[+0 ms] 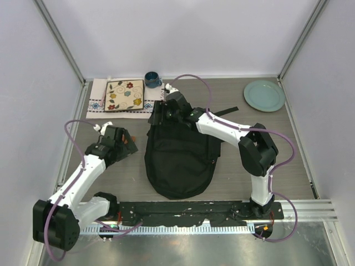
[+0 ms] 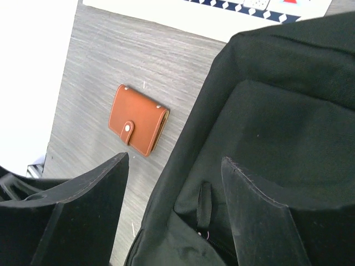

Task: Pack the student bag
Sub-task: Pick up the personal item from the center of the board.

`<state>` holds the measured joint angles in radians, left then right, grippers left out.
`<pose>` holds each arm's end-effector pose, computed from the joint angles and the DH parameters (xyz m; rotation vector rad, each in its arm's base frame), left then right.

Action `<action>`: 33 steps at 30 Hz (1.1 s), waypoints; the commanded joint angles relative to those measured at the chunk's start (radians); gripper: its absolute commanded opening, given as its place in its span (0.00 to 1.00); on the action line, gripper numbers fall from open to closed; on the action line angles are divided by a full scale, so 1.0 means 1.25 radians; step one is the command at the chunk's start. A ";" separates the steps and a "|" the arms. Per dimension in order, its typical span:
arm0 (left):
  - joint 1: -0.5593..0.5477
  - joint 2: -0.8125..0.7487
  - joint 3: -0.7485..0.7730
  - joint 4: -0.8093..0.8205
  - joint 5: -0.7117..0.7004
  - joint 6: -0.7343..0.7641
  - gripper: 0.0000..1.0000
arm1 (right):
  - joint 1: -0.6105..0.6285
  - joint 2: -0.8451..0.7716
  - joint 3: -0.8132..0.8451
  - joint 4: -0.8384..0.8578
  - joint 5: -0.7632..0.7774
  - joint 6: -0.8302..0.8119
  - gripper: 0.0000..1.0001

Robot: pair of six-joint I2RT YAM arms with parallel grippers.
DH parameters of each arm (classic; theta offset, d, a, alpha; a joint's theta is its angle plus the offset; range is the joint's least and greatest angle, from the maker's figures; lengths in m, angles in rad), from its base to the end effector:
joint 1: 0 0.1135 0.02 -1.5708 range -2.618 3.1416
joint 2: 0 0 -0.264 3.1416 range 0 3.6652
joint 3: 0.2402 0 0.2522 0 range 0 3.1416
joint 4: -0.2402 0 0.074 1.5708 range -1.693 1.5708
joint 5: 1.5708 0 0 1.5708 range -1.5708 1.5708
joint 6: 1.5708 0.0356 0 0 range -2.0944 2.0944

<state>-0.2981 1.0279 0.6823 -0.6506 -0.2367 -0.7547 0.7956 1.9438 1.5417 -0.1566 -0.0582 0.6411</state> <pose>0.1874 -0.0488 0.2218 -0.6585 2.4420 -0.1154 0.3191 0.3286 0.2606 -0.2114 2.2572 0.8764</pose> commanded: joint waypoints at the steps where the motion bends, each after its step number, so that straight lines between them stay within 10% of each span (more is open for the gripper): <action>1: 0.081 -0.032 0.040 -0.007 0.005 0.018 1.00 | 0.016 -0.081 -0.022 0.042 -0.045 0.015 0.71; 11: 0.347 -0.022 -0.045 0.119 0.249 -0.067 1.00 | 0.063 -0.006 0.125 -0.038 -0.095 -0.027 0.69; 33: 0.483 0.142 -0.122 0.390 0.377 -0.090 0.99 | 0.064 0.451 0.683 -0.267 -0.139 -0.061 0.69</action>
<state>0.2905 1.1828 0.5449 -0.2779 0.1761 -0.8604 0.8803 2.4664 2.2860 -0.4633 -0.2050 0.5766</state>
